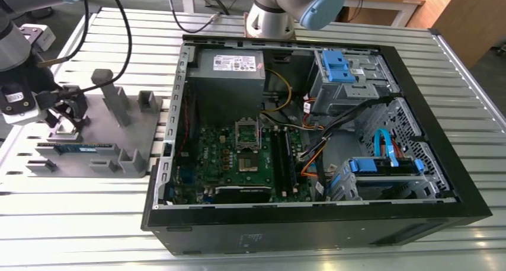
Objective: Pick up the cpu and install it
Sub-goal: 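Pick up the cpu and move it towards the insertion slot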
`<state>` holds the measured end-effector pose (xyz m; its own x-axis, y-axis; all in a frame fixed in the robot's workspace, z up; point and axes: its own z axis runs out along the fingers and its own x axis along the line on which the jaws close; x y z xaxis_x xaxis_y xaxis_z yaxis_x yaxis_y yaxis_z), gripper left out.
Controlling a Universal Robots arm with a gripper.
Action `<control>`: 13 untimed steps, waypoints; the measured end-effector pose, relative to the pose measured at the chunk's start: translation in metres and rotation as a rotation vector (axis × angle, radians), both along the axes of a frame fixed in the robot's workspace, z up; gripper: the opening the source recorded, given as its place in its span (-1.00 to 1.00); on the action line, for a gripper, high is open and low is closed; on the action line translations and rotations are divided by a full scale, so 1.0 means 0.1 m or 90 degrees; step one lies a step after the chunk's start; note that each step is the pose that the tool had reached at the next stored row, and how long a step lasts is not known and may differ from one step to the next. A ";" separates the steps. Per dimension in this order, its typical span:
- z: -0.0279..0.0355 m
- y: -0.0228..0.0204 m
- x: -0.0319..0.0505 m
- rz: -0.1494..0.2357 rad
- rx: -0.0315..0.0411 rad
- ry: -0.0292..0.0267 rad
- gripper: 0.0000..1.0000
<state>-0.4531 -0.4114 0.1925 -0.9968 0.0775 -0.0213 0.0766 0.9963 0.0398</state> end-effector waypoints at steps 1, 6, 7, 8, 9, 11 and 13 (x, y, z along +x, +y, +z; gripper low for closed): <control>-0.004 0.000 0.000 0.000 0.0000 -0.0001 0.18; -0.023 0.000 0.000 0.003 0.0000 -0.0001 0.18; -0.025 0.000 0.000 0.005 0.0000 -0.0001 0.18; -0.027 0.000 0.000 0.007 -0.0001 -0.0002 0.18; -0.029 0.001 0.001 0.010 -0.0002 -0.0002 0.18; -0.032 0.000 0.001 0.016 -0.0009 -0.0002 0.18; -0.032 0.000 0.000 0.018 -0.0012 -0.0001 0.18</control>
<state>-0.4531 -0.4113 0.1892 -0.9986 0.0487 -0.0216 0.0479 0.9981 0.0380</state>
